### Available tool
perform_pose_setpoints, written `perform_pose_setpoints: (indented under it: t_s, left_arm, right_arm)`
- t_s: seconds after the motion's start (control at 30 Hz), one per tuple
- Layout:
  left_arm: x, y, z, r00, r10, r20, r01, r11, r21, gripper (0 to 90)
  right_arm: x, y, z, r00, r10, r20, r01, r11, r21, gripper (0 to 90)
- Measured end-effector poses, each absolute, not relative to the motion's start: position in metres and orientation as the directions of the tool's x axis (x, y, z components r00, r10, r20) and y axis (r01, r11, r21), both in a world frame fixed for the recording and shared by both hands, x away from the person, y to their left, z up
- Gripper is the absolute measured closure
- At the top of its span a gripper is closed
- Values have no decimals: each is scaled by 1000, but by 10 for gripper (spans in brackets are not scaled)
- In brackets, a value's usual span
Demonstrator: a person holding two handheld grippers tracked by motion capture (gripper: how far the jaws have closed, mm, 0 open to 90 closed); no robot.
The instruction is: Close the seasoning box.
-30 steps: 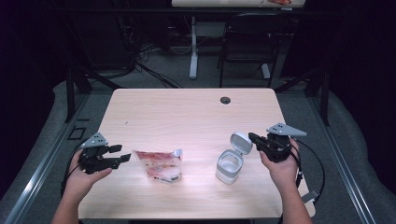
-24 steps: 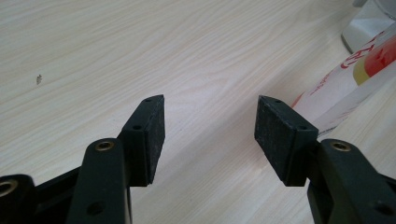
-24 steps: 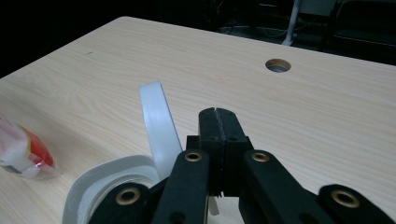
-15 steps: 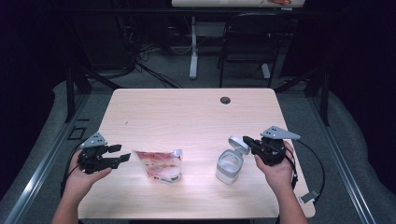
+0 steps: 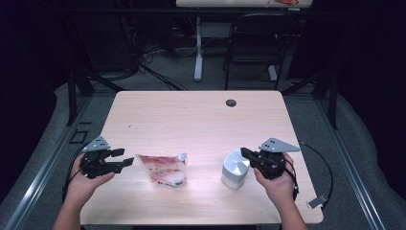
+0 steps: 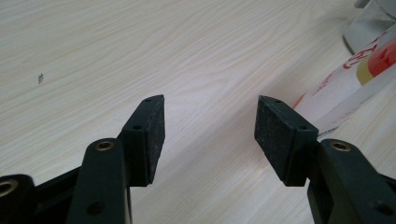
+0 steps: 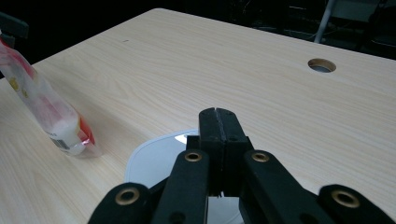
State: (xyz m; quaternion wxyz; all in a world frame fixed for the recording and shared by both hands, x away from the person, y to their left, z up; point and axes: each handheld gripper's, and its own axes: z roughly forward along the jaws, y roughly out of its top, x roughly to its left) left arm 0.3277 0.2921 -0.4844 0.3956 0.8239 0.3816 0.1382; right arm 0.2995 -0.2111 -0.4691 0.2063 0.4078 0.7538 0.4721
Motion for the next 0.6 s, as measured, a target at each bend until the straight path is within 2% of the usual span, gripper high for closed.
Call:
perform_pose_setpoints:
  t_s: [0.6]
  left_arm:
    - [329,294,-487,664,743,-85,530,-388,754,434]
  right_arm:
    - [289,-227,-472,-535,842,66,421,198,885,898]
